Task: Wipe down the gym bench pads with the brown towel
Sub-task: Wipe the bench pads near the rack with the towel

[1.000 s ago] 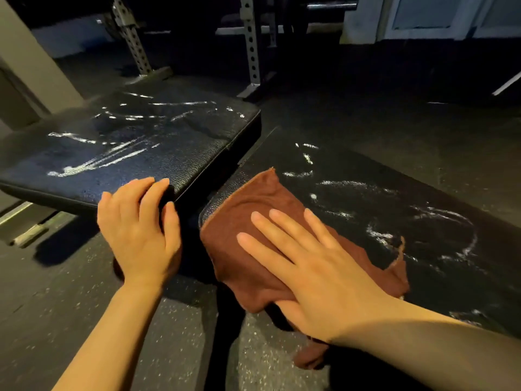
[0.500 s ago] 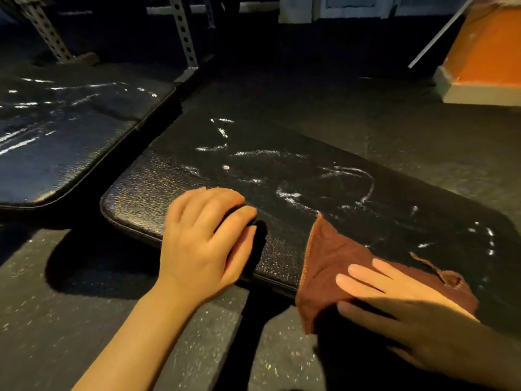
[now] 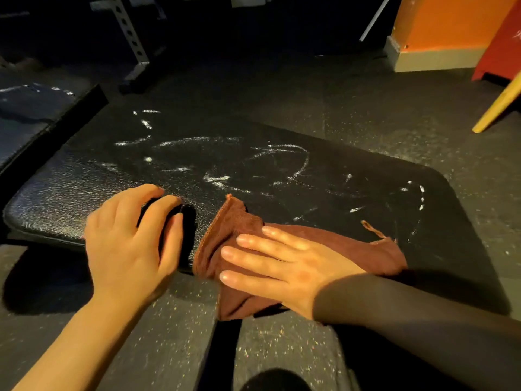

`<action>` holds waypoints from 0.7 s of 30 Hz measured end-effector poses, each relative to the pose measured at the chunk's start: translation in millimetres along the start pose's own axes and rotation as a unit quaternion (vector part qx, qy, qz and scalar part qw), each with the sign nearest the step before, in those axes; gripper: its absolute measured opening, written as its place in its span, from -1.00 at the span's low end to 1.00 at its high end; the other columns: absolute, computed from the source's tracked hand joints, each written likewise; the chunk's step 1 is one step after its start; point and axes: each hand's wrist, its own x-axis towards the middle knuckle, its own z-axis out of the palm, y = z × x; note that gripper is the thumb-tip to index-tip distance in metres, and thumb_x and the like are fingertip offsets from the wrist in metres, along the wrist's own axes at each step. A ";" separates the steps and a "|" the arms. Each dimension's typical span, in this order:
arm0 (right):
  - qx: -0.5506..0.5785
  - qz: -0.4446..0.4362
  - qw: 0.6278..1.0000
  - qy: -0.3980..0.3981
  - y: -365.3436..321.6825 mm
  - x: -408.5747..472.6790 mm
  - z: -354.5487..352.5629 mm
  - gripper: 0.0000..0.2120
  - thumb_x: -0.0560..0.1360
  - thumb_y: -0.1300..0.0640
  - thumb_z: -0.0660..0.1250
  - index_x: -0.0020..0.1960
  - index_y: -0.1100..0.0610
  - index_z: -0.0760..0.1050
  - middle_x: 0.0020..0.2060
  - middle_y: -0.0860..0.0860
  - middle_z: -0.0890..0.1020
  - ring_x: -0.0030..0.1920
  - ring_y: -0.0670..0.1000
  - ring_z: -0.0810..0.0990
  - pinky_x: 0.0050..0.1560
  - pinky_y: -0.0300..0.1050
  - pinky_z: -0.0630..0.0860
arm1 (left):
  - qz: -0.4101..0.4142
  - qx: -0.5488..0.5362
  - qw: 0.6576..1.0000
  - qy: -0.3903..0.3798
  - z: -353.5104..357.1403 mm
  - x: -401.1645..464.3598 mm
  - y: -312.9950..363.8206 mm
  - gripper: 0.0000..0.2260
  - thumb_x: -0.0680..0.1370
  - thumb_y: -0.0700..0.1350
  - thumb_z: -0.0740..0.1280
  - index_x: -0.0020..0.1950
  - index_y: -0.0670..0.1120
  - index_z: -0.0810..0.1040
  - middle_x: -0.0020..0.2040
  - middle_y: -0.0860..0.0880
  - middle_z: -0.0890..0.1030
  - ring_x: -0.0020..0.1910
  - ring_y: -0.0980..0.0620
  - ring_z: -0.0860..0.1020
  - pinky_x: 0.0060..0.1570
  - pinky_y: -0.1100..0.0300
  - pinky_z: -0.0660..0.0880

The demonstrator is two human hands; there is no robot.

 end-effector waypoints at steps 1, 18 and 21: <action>-0.008 0.005 1.000 -0.009 0.7 -9.3 -1.1 -0.12 0.41 0.28 0.38 0.59 0.04 0.01 0.57 0.03 0.06 0.57 0.12 0.06 0.56 0.08 -0.04 | 0.016 -0.015 1.000 -0.006 -1.6 -0.5 6.4 -0.68 0.63 -0.07 0.20 0.07 -0.27 0.65 0.07 -0.27 0.60 0.00 -0.31 0.55 -0.06 -0.14 0.39; -0.088 0.168 0.975 -0.114 22.5 -219.2 -18.0 -0.11 0.39 -0.08 0.22 0.62 0.09 -0.08 0.60 0.09 0.03 0.58 0.12 0.03 0.56 0.06 -0.03 | 0.266 0.034 0.958 -0.102 33.2 0.0 98.2 -0.59 0.67 0.11 0.11 0.35 -0.10 0.52 0.25 -0.19 0.61 0.28 -0.20 0.46 0.19 -0.12 0.37; -0.078 0.162 0.983 -0.041 12.3 -183.0 -8.4 -0.21 0.44 -0.08 0.23 0.59 0.11 0.04 0.51 0.11 0.25 0.50 0.18 0.23 0.52 0.10 0.09 | 0.251 0.058 0.960 -0.110 33.8 0.1 102.3 -0.55 0.67 0.14 0.11 0.38 -0.10 0.54 0.25 -0.19 0.60 0.27 -0.22 0.47 0.16 -0.13 0.38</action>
